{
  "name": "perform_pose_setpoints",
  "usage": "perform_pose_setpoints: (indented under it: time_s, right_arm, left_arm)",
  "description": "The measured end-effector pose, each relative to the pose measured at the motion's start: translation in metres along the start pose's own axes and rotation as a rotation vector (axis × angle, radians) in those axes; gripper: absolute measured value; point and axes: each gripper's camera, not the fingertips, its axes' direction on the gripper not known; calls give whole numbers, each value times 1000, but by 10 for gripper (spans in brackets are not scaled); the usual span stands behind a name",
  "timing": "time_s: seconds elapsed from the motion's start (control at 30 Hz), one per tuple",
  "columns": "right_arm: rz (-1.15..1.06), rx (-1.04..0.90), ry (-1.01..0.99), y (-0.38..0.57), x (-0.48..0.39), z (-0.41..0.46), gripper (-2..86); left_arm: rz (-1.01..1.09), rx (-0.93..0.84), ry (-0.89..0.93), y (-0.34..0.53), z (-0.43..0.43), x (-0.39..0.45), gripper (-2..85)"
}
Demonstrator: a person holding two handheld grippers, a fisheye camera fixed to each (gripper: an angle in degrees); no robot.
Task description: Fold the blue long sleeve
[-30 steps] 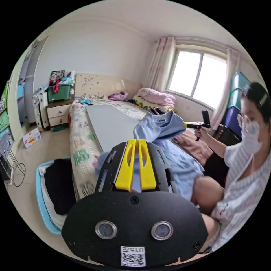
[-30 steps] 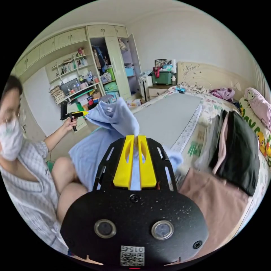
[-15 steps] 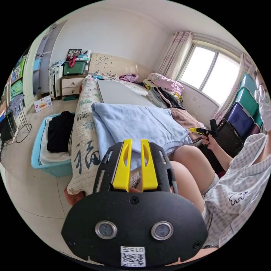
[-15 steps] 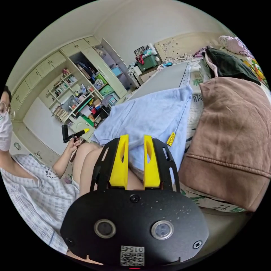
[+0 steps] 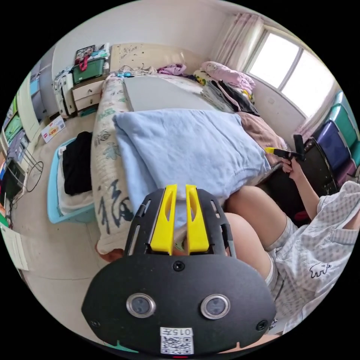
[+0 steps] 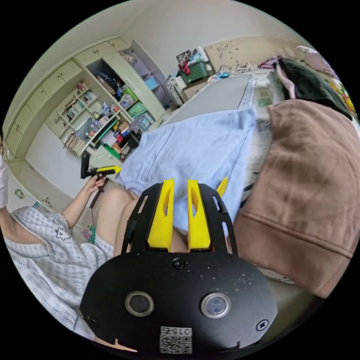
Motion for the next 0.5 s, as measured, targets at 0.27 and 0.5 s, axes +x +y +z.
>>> perform_pose_setpoints:
  time_s: [0.27, 0.5]
  right_arm:
    - [183, 79, 75, -114, 82, 11, 177]
    - [279, -72, -3, -176, 110, 96, 119]
  left_arm:
    - [-302, 179, 48, -102, -7, -95, 150]
    - [-475, 122, 208, -158, 63, -146, 89]
